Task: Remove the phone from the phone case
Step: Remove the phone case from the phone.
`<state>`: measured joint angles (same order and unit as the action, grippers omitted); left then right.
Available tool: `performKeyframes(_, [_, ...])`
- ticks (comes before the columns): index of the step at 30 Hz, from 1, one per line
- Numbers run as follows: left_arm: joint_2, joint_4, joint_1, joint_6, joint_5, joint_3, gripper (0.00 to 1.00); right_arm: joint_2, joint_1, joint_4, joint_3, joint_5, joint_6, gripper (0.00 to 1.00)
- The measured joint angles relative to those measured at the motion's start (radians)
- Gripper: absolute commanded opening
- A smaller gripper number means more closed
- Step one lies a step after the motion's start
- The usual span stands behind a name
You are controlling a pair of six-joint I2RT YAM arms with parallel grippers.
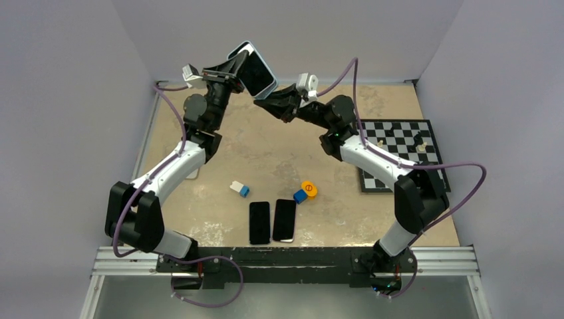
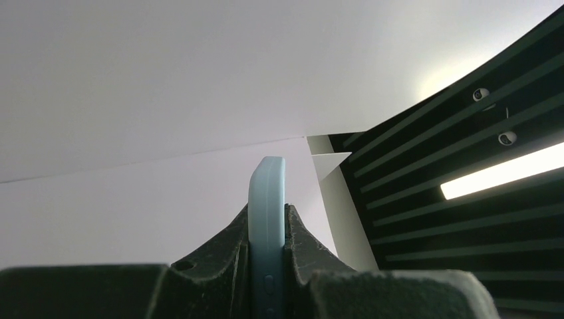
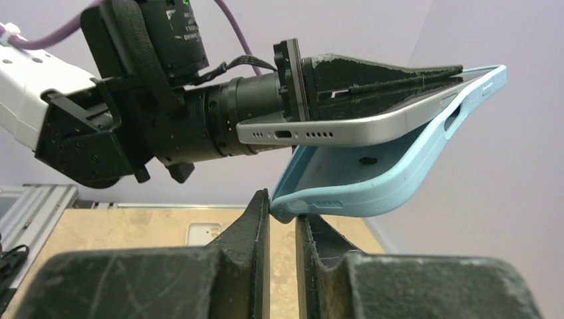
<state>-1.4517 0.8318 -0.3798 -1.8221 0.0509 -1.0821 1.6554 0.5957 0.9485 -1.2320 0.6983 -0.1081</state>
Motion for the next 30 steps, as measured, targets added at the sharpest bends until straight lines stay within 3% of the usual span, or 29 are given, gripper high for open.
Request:
performKeyframes(3, [0.000,-0.006,0.002,0.000,-0.001,0.000,0.00,0.002,-0.002,-0.022,-0.002,0.002,-0.008,0.27])
performKeyframes(5, [-0.005,0.000,0.002,0.000,-0.002,0.000,0.00,-0.005,-0.003,-0.047,-0.004,0.001,-0.044,0.38])
performKeyframes(9, [-0.028,0.018,0.003,0.010,-0.079,-0.001,0.00,-0.037,-0.018,-0.185,-0.017,0.013,-0.175,0.54])
performKeyframes(15, [-0.039,0.023,0.020,0.093,-0.254,-0.017,0.00,-0.120,-0.049,-0.576,-0.053,0.025,-0.276,0.65])
performKeyframes(16, [-0.037,0.045,0.029,0.118,-0.315,-0.043,0.00,-0.166,-0.085,-0.698,-0.044,0.017,-0.282,0.65])
performKeyframes(19, [-0.037,0.084,0.040,0.156,-0.375,-0.068,0.00,-0.246,-0.135,-0.790,0.016,0.025,-0.289,0.62])
performKeyframes(22, [-0.037,0.113,0.047,0.187,-0.420,-0.072,0.00,-0.325,-0.158,-0.857,0.069,0.055,-0.304,0.48])
performKeyframes(24, [-0.037,0.117,0.048,0.202,-0.440,-0.072,0.00,-0.362,-0.158,-0.876,0.073,0.087,-0.332,0.43])
performKeyframes(30, [-0.037,0.119,0.050,0.241,-0.493,-0.072,0.00,-0.422,-0.159,-0.796,0.070,0.161,-0.462,0.40])
